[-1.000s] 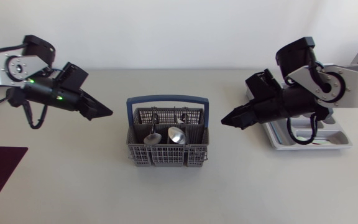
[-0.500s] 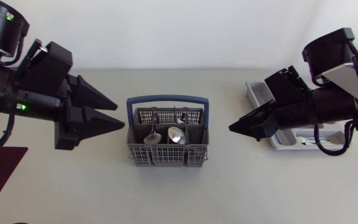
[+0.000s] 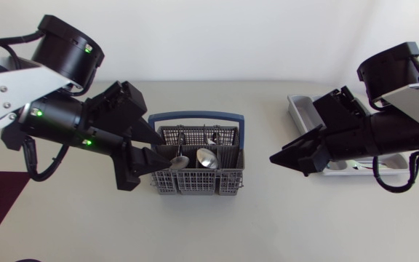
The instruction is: Sort the cutlery from the basket into the organizer compartments.
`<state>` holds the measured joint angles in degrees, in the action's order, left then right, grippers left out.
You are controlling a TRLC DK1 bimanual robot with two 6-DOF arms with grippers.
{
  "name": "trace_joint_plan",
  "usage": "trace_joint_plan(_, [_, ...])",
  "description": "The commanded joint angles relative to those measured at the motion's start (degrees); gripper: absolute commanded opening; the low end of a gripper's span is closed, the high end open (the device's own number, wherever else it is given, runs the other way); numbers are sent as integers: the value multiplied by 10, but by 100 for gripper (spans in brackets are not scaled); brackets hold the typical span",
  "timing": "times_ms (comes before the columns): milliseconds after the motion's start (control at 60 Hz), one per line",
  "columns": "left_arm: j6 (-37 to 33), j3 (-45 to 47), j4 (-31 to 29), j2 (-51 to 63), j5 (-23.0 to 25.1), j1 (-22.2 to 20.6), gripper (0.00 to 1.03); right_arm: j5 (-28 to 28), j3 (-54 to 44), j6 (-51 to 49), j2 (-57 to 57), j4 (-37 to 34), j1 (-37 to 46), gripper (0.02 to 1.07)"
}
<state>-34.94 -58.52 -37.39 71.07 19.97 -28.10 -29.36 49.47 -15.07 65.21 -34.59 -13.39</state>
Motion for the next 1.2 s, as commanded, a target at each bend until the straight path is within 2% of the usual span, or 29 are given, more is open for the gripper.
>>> trace_joint_plan(0, [1,22,19,19,-19,-11,68,-4,-13,-7,-5,-7,-4,70])
trace_joint_plan(300, [1,32,57,59,-52,-37,68,-12,-14,-8,-5,-6,-4,70])
trace_joint_plan(417, [1,39,76,74,-76,-54,63,-14,-17,-10,-5,-6,-4,70])
trace_joint_plan(517, [2,42,84,85,-85,-61,50,-15,-20,-13,-8,-6,-1,70])
trace_joint_plan(617, [3,45,95,94,-87,-63,30,-15,-25,-15,-8,-4,0,70])
trace_joint_plan(717, [10,45,105,95,-88,-63,7,-17,-25,-16,-9,-4,0,70])
trace_joint_plan(1017, [15,57,107,79,-88,-58,3,-17,-31,-19,-11,-3,3,70])
trace_joint_plan(1183, [21,66,109,22,-82,-40,3,-17,-28,-20,-12,-6,0,71])
